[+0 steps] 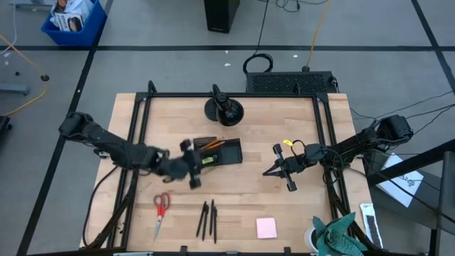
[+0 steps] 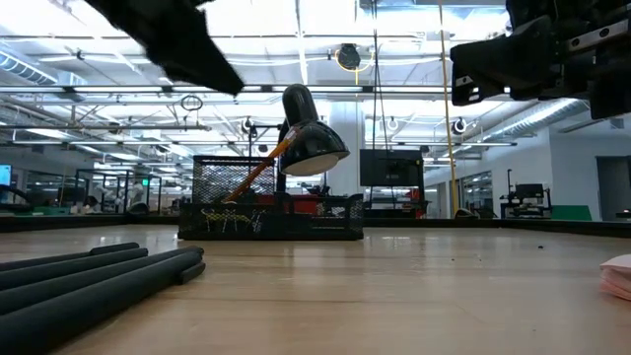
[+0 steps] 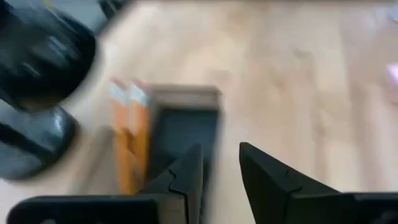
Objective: Pick and place office supplies into organizer
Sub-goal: Put the black pen into the black desk organizer
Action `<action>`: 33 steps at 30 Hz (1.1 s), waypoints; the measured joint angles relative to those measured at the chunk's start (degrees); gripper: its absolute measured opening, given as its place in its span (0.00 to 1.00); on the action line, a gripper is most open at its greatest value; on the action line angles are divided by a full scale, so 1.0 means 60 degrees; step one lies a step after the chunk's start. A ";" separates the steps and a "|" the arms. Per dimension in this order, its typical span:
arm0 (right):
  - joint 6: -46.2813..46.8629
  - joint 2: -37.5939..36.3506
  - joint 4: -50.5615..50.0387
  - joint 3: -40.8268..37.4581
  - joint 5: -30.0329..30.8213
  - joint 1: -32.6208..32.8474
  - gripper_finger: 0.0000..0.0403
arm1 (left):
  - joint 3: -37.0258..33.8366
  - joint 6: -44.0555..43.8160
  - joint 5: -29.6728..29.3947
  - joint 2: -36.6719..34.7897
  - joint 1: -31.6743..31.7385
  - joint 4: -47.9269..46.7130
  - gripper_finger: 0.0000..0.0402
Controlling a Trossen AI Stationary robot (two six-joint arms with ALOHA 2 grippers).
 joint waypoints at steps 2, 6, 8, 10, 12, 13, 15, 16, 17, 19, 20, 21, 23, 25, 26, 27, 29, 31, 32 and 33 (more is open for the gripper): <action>0.0004 0.0000 0.0085 0.0000 0.0000 -0.0002 0.00 | 0.0534 -0.1084 -0.0007 0.0483 -0.0664 -0.0493 0.26; 0.0008 0.0000 0.0341 0.0000 0.0000 0.0002 0.00 | 0.1403 -0.2579 0.0104 0.1675 -0.1716 -0.0907 0.25; 0.0008 0.0000 0.0291 0.0000 0.0000 0.0002 0.00 | 0.1921 -0.3076 0.0319 0.2401 -0.2092 -0.0858 0.25; 0.0011 0.0000 0.0250 0.0000 0.0000 0.0002 0.00 | 0.2414 -0.3492 0.0502 0.3108 -0.2448 -0.1062 0.25; 0.0143 0.0000 0.0269 0.0000 -0.0004 0.0002 0.00 | 0.2938 -0.4075 0.0546 0.3801 -0.2749 -0.1462 0.25; 0.0258 0.0000 0.0276 0.0000 -0.0004 0.0002 0.00 | 0.3233 -0.4487 0.0565 0.4083 -0.2866 -0.1715 0.25; 0.0385 0.0000 0.0262 0.0000 -0.0004 0.0002 0.00 | 0.3866 -0.5396 0.0589 0.4557 -0.3077 -0.2411 0.25; 0.0440 0.0000 0.0265 0.0000 -0.0007 0.0002 0.00 | 0.4168 -0.5842 0.0593 0.4754 -0.3172 -0.2929 0.25; 0.0481 0.0000 0.0260 0.0000 -0.0004 0.0002 0.00 | 0.4446 -0.6289 0.0605 0.4961 -0.3255 -0.3444 0.25; 0.0500 0.0000 0.0232 0.0000 -0.0004 0.0005 0.00 | 0.4929 -0.7150 0.0734 0.5312 -0.3405 -0.4407 0.25; 0.0500 0.0000 0.0242 0.0000 -0.0007 0.0005 0.00 | 0.5131 -0.7609 0.0901 0.5457 -0.3444 -0.4805 0.25; 0.0500 0.0000 0.0245 0.0000 -0.0004 0.0005 0.00 | 0.5325 -0.8021 0.1146 0.5593 -0.3472 -0.5086 0.25; 0.0498 0.0000 0.0246 0.0000 -0.0004 0.0005 0.00 | 0.5576 -0.8726 0.1634 0.5816 -0.3481 -0.5413 0.25; 0.0496 0.0000 0.0262 0.0000 -0.0004 0.0005 0.00 | 0.5644 -0.9168 0.2157 0.6039 -0.3405 -0.5505 0.25; 0.0492 0.0000 0.0265 0.0000 -0.0004 0.0005 0.00 | 0.5681 -0.9264 0.2378 0.6149 -0.3354 -0.5500 0.25; 0.0482 0.0000 0.0269 0.0000 -0.0004 0.0005 0.00 | 0.5698 -0.9312 0.2524 0.6225 -0.3305 -0.5512 0.25; 0.0453 0.0000 0.0266 0.0000 -0.0004 0.0005 0.00 | 0.5714 -0.9404 0.2799 0.6306 -0.3168 -0.5629 0.25; 0.0442 0.0000 0.0268 0.0000 -0.0004 0.0005 0.00 | 0.5723 -0.9448 0.3037 0.6382 -0.3012 -0.5700 0.25; 0.0439 0.0000 0.0271 0.0000 -0.0004 0.0005 0.00 | 0.5719 -0.9454 0.3123 0.6409 -0.2945 -0.5814 0.25; 0.0439 0.0000 0.0267 0.0000 -0.0004 0.0005 0.00 | 0.5712 -0.9462 0.3232 0.6410 -0.2862 -0.5904 0.25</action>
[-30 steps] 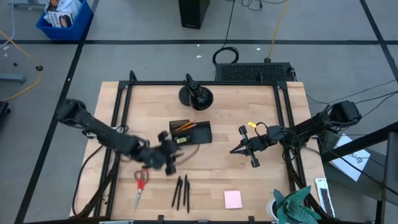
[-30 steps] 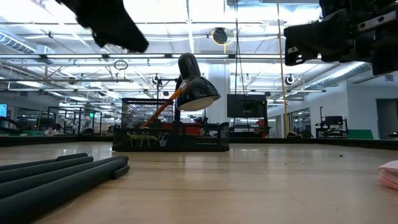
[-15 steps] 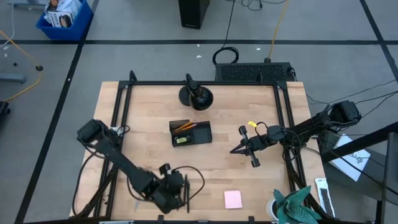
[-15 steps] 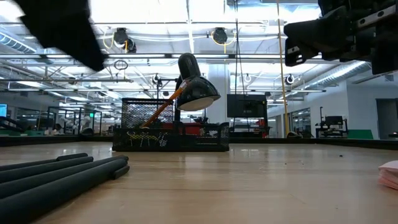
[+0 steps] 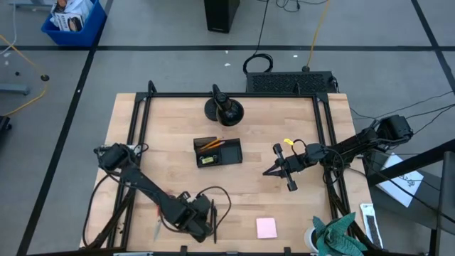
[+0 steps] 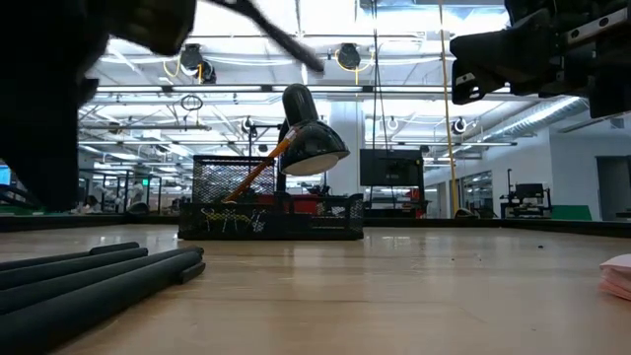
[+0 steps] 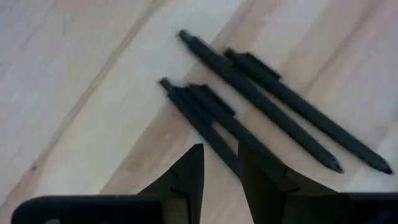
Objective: Pick and place office supplies into organizer
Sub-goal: Put the black pen into the black desk organizer
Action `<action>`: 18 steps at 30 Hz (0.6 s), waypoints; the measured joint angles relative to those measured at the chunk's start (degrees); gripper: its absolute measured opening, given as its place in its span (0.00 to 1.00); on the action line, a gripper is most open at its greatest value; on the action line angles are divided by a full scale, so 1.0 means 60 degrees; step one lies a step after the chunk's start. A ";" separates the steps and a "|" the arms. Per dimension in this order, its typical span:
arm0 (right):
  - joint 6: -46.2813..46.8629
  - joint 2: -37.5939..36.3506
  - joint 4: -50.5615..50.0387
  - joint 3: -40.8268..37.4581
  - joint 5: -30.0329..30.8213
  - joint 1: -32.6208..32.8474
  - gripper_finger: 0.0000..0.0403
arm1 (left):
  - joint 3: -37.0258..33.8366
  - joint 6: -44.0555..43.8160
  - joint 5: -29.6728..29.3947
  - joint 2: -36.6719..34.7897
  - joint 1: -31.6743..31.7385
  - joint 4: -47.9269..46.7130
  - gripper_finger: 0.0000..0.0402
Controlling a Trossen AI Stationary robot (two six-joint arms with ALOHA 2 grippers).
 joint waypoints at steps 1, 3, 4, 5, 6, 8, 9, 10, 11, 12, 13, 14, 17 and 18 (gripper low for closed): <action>0.0000 0.0000 -0.0023 0.0000 0.0000 0.0000 0.00 | 0.0000 -0.0012 0.0032 0.0013 0.0088 0.0005 0.25; -0.0001 0.0000 -0.0034 0.0000 0.0000 0.0000 0.00 | 0.0007 0.0087 0.0059 0.0038 0.0211 0.0076 0.25; -0.0001 0.0000 -0.0038 0.0000 0.0000 0.0000 0.00 | 0.0004 0.0181 0.0106 0.0054 0.0255 0.0013 0.25; -0.0001 0.0000 -0.0068 0.0000 0.0000 0.0000 0.00 | 0.0001 0.0242 0.0194 0.0065 0.0297 -0.0022 0.25; -0.0001 0.0000 -0.0116 0.0000 0.0000 0.0000 0.00 | 0.0002 0.0298 0.0264 0.0086 0.0332 -0.0007 0.25; -0.0001 0.0000 -0.0126 0.0000 0.0000 0.0000 0.00 | 0.0007 0.0321 0.0373 0.0152 0.0390 -0.0003 0.25; -0.0001 0.0000 -0.0124 0.0000 0.0003 0.0000 0.00 | -0.0001 0.0330 0.0455 0.0177 0.0400 -0.0037 0.25; -0.0001 0.0000 -0.0137 0.0000 0.0004 0.0000 0.00 | -0.0004 0.0345 0.0493 0.0200 0.0403 -0.0043 0.25; -0.0001 0.0000 -0.0147 0.0000 0.0004 0.0000 0.00 | -0.0004 0.0346 0.0495 0.0229 0.0413 -0.0008 0.25; -0.0001 0.0000 -0.0142 0.0000 0.0004 0.0000 0.00 | -0.0001 0.0349 0.0501 0.0257 0.0417 0.0009 0.25; -0.0001 0.0000 -0.0141 0.0000 0.0004 0.0000 0.00 | 0.0000 0.0386 0.0517 0.0279 0.0417 -0.0023 0.25; -0.0001 0.0000 -0.0143 0.0000 0.0004 0.0000 0.00 | -0.0006 0.0406 0.0553 0.0311 0.0411 -0.0038 0.25; -0.0001 0.0000 -0.0143 0.0000 0.0004 0.0000 0.00 | -0.0004 0.0450 0.0602 0.0511 0.0399 0.0101 0.25; -0.0001 0.0000 -0.0140 0.0000 0.0004 0.0000 0.00 | -0.0007 0.0503 0.0647 0.0583 0.0399 0.0078 0.25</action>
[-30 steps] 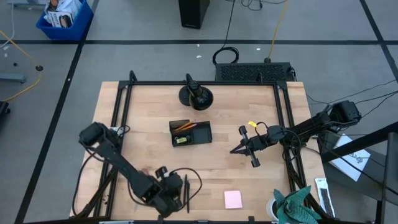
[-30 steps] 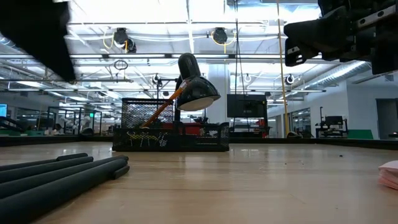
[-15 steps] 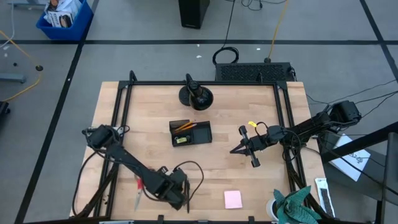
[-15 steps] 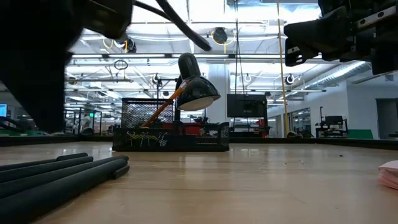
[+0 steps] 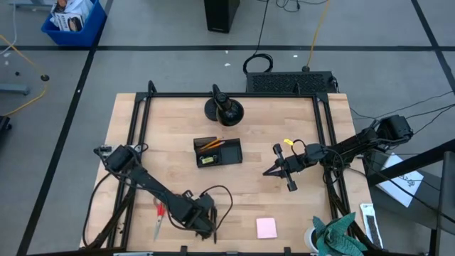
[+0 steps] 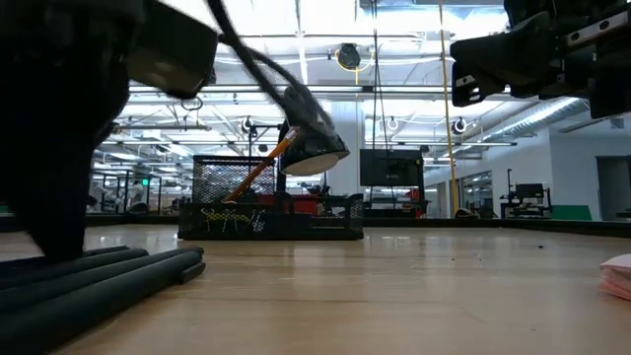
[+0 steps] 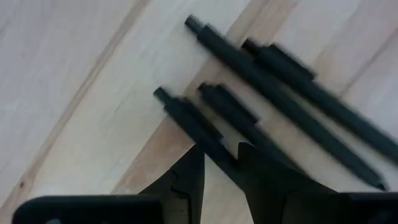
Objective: Pick and place office supplies into organizer
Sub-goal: Put the black pen into the black desk organizer
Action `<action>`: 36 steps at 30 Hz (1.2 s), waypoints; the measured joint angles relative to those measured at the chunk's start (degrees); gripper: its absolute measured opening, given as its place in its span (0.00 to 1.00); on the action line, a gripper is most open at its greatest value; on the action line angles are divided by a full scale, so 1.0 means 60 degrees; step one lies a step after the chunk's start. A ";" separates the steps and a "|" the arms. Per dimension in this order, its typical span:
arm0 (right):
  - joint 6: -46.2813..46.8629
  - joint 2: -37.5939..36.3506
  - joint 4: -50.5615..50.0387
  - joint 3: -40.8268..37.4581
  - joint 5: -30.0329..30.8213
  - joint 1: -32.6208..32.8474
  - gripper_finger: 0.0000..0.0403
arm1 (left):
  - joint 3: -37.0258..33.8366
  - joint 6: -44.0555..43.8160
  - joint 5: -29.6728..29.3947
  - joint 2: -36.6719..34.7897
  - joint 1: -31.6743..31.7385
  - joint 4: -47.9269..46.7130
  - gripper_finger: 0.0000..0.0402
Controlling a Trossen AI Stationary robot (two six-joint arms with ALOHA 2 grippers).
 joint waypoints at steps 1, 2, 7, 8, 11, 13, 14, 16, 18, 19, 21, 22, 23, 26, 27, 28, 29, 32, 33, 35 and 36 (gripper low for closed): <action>0.0000 0.0000 0.0002 0.0000 0.0000 0.0000 0.00 | 0.0002 0.0070 0.0066 0.0079 0.0004 0.0013 0.25; 0.0000 0.0000 -0.0001 0.0000 0.0000 0.0000 0.00 | 0.0007 0.0134 0.0139 0.0155 0.0004 0.0066 0.25; 0.0000 0.0000 -0.0002 0.0000 0.0000 0.0004 0.00 | 0.0044 0.0195 0.0303 0.0386 0.0002 -0.0014 0.25; 0.0000 0.0000 0.0008 0.0000 0.0000 0.0004 0.00 | 0.0043 0.0200 0.0329 0.0391 -0.0006 -0.0095 0.25; 0.0000 0.0000 -0.0003 0.0000 0.0000 0.0004 0.00 | 0.0043 0.0250 0.0340 0.0403 -0.0088 -0.0379 0.25; 0.0000 0.0000 0.0007 0.0000 0.0000 0.0004 0.00 | 0.0044 0.0376 0.0338 0.0412 -0.0145 -0.0532 0.25; 0.0000 0.0000 -0.0004 0.0000 0.0000 0.0000 0.00 | 0.0044 0.0503 0.0323 0.0414 -0.0169 -0.0577 0.25; 0.0000 0.0000 0.0000 0.0000 0.0001 0.0003 0.00 | 0.0044 0.0797 0.0293 0.0419 -0.0197 -0.0625 0.25; 0.0000 0.0000 0.0000 0.0000 0.0000 0.0004 0.00 | 0.0040 0.0891 0.0291 0.0428 -0.0195 -0.0655 0.24; 0.0000 0.0000 0.0000 0.0000 0.0000 0.0004 0.00 | 0.0036 0.0888 0.0284 0.0430 -0.0197 -0.0669 0.23; 0.0000 0.0000 0.0000 0.0000 0.0000 0.0004 0.00 | 0.0036 0.0891 0.0270 0.0431 -0.0172 -0.0689 0.19; 0.0000 0.0000 0.0000 0.0000 0.0000 0.0004 0.00 | 0.0036 0.0930 0.0271 0.0433 -0.0148 -0.0692 0.16; 0.0000 0.0000 0.0000 0.0000 0.0000 0.0004 0.00 | 0.0033 0.0971 0.0265 0.0433 -0.0131 -0.0698 0.13; 0.0000 0.0000 0.0000 0.0000 0.0000 0.0003 0.00 | 0.0001 0.1181 0.0077 0.0437 -0.0132 -0.0909 0.04; 0.0000 0.0000 0.0000 0.0000 0.0000 0.0001 0.00 | 0.0000 0.1270 0.0014 0.0437 -0.0129 -0.0928 0.03; 0.0000 0.0000 0.0000 0.0000 0.0000 0.0004 0.00 | 0.0000 0.1389 -0.0073 0.0437 -0.0127 -0.0933 0.03; 0.0000 0.0000 0.0000 0.0000 0.0000 0.0004 0.00 | -0.0004 0.1511 -0.0177 0.0437 -0.0139 -0.0953 0.05; 0.0000 0.0000 0.0000 0.0000 0.0000 0.0004 0.00 | -0.0004 0.1723 -0.0511 0.0437 -0.0154 -0.1086 0.06; 0.0000 0.0000 0.0000 0.0000 0.0000 0.0004 0.00 | -0.0004 0.1764 -0.0663 0.0437 -0.0157 -0.1160 0.06; 0.0000 0.0000 0.0000 0.0000 0.0000 0.0004 0.00 | -0.0004 0.1867 -0.1053 0.0437 -0.0157 -0.1256 0.04; 0.0000 0.0000 0.0000 0.0000 0.0000 0.0004 0.00 | -0.0011 0.1923 -0.1304 0.0416 -0.0157 -0.1300 0.02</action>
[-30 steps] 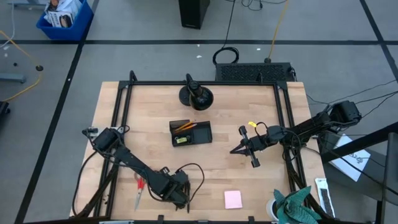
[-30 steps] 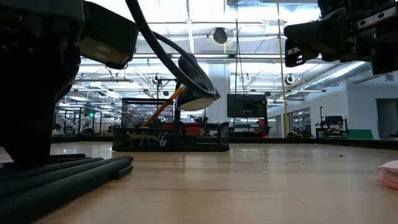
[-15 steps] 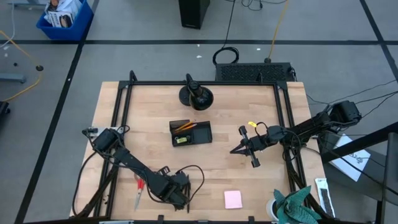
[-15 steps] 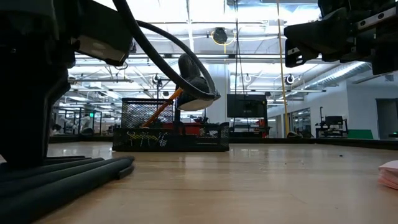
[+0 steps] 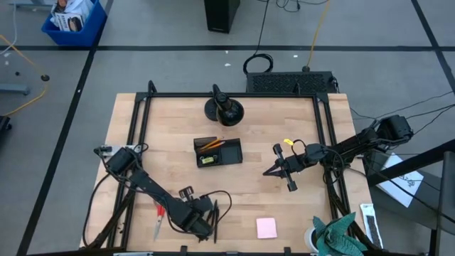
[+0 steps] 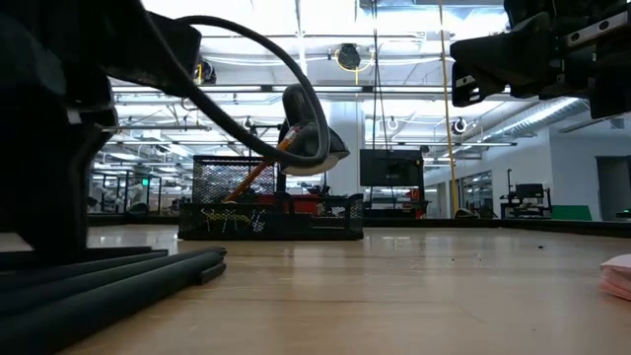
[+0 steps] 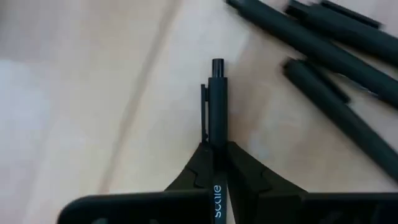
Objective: Pick and place office supplies into organizer
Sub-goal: Put the black pen into the black desk organizer
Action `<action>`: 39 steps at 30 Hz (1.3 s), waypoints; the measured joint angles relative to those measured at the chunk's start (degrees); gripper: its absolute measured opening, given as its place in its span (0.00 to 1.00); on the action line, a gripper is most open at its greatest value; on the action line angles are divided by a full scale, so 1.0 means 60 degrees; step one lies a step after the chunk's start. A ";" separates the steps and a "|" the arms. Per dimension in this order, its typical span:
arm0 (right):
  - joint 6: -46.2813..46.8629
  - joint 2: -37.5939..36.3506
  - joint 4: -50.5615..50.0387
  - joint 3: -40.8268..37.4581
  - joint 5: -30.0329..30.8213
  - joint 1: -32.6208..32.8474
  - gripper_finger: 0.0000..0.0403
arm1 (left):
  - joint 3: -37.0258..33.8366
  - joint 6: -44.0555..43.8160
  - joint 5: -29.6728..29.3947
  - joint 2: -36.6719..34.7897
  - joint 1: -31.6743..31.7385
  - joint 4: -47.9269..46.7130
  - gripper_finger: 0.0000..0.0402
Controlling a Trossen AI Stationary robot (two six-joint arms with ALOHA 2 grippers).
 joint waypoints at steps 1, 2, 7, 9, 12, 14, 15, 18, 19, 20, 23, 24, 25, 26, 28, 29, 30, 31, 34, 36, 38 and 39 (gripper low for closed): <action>0.0000 0.0000 0.0000 0.0000 0.0000 0.0000 0.00 | -0.0026 0.0028 -0.0259 -0.0020 0.0000 -0.0082 0.02; 0.0000 0.0000 -0.0001 0.0000 0.0000 0.0000 0.00 | -0.0036 -0.0005 -0.0532 -0.0026 0.0015 -0.0187 0.02; 0.0000 0.0000 0.0000 0.0000 0.0000 0.0000 0.00 | -0.0087 -0.0404 -0.1870 -0.0172 0.0209 -0.1102 0.05; 0.0000 0.0000 -0.0002 0.0000 0.0000 0.0000 0.00 | -0.0077 -0.0512 -0.2260 -0.0358 0.0293 -0.1298 0.04; 0.0000 -0.0004 -0.0009 0.0000 0.0000 0.0000 0.00 | -0.0062 -0.0366 -0.2921 -0.0802 0.0387 -0.1483 0.02; 0.0000 -0.0004 -0.0002 0.0000 0.0000 0.0000 0.00 | -0.0062 -0.0036 -0.3486 -0.1225 0.0430 -0.1366 0.02; 0.0000 -0.0004 0.0036 0.0000 0.0004 0.0000 0.00 | -0.0054 0.0158 -0.3792 -0.1458 0.0478 -0.1286 0.02; 0.0000 -0.0004 0.0000 0.0000 0.0002 0.0000 0.00 | -0.0044 0.0770 -0.4922 -0.2294 0.0582 -0.1169 0.05; 0.0002 -0.0004 0.0032 0.0000 0.0004 0.0000 0.00 | -0.0044 0.1012 -0.5277 -0.2595 0.0638 -0.1136 0.05; 0.0003 -0.0004 0.0056 0.0000 0.0004 0.0000 0.00 | -0.0040 0.1255 -0.5610 -0.2879 0.0710 -0.1132 0.06; 0.0000 -0.0004 0.0043 0.0000 0.0004 0.0000 0.00 | -0.0302 0.2009 -0.6320 -0.3966 0.1059 -0.1015 0.05; 0.0003 -0.0004 0.0051 0.0000 0.0000 0.0000 0.00 | -0.0468 0.2242 -0.6459 -0.4324 0.1243 -0.0912 0.03; 0.0018 -0.0004 0.0048 0.0000 0.0000 0.0000 0.00 | -0.0689 0.2485 -0.6557 -0.4716 0.1446 -0.0690 0.02; 0.0040 -0.0004 0.0044 0.0000 0.0002 0.0000 0.00 | -0.0981 0.2733 -0.6585 -0.5118 0.1644 -0.0392 0.02; 0.0039 -0.0004 0.0047 0.0000 0.0000 0.0000 0.00 | -0.1701 0.3497 -0.6566 -0.5973 0.2103 0.0428 0.02; 0.0040 -0.0004 0.0044 0.0000 0.0003 0.0000 0.00 | -0.2111 0.4110 -0.6497 -0.6386 0.2329 0.1231 0.02; 0.0040 -0.0004 0.0049 0.0000 0.0002 0.0000 0.00 | -0.2562 0.4859 -0.6257 -0.6796 0.2546 0.2193 0.02; 0.0040 -0.0004 0.0066 0.0000 0.0004 0.0000 0.00 | -0.3060 0.5705 -0.5837 -0.7202 0.2779 0.3266 0.03; 0.0037 -0.0004 0.0066 0.0000 0.0004 0.0000 0.00 | -0.4637 0.7907 -0.3946 -0.8096 0.3476 0.7133 0.05; 0.0025 -0.0004 0.0078 0.0000 0.0004 0.0000 0.00 | -0.5654 0.8886 -0.2719 -0.8470 0.3916 0.9406 0.04; 0.0025 -0.0004 0.0066 0.0000 0.0004 -0.0002 0.00 | -0.6448 0.9397 -0.2002 -0.8547 0.4290 1.1043 0.02; 0.0021 -0.0004 0.0073 0.0000 0.0004 0.0000 0.00 | -0.6790 0.9619 -0.1752 -0.8547 0.4453 1.1560 0.02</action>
